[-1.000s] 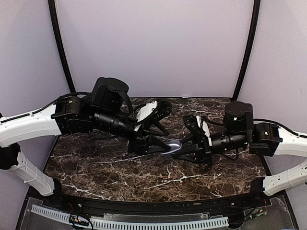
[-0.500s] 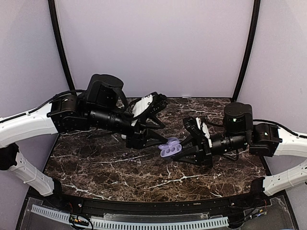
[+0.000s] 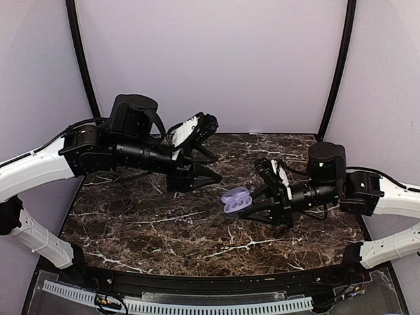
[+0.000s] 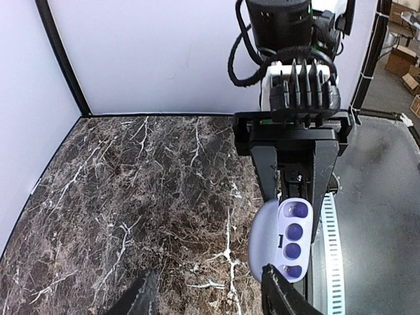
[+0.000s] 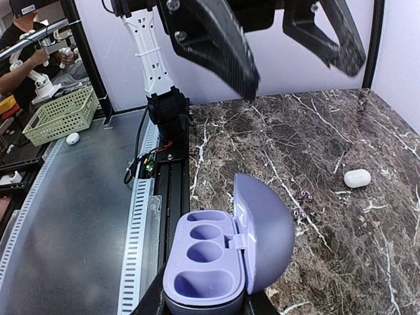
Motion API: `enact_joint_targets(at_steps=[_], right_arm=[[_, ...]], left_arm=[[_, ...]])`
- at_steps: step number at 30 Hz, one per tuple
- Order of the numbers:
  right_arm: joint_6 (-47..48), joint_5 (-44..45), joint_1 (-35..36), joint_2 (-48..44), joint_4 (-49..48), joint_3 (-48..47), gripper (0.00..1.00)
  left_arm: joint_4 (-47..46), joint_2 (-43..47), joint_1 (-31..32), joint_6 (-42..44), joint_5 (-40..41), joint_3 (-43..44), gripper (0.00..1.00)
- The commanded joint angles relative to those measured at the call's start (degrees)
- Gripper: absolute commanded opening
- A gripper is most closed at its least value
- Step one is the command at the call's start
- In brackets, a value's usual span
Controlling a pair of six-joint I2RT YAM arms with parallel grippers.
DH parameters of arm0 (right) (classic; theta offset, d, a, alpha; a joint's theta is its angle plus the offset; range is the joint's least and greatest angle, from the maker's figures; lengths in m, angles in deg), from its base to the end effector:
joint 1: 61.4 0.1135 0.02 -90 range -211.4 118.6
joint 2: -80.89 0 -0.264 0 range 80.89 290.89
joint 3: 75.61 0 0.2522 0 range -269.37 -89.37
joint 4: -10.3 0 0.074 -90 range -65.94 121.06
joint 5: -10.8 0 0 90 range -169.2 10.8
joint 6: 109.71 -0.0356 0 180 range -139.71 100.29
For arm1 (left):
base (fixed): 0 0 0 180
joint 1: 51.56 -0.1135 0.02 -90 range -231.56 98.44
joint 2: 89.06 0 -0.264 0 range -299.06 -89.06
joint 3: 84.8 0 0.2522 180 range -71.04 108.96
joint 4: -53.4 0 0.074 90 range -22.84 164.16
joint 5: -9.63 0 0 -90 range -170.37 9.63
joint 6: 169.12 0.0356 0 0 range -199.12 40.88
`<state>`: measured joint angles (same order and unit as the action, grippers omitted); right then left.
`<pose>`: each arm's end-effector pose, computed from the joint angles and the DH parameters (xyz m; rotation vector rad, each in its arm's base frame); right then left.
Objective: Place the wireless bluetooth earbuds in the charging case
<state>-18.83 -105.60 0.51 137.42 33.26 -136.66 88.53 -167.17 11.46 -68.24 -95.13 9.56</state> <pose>0.0926 0.2071 0.3201 -1.3315 1.5322 1.1369 0.1327 -0.2807 0.4073 1.3334 1.4685 -0.8503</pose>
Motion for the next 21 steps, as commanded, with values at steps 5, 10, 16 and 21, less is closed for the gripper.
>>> enact_joint_targets(at_steps=[5,10,16,21], right_arm=[[-3.24,-4.98,-4.23,-3.37,-5.53,2.64,0.0],[-1.79,-5.59,-5.04,-5.15,-5.86,3.72,0.0],[-1.34,-7.13,-5.13,-6.56,-6.95,5.43,0.0],[0.86,-7.99,-5.15,-6.93,-7.35,6.83,0.0]], left_arm=[[-1.36,5.37,-9.3,-9.83,-2.94,-3.94,0.53],[1.86,3.89,-13.35,-17.43,-1.7,-10.69,0.47],[4.25,3.58,-14.25,-25.22,-0.18,-21.35,0.43],[4.86,3.32,-15.7,-27.6,4.11,-27.5,0.38]])
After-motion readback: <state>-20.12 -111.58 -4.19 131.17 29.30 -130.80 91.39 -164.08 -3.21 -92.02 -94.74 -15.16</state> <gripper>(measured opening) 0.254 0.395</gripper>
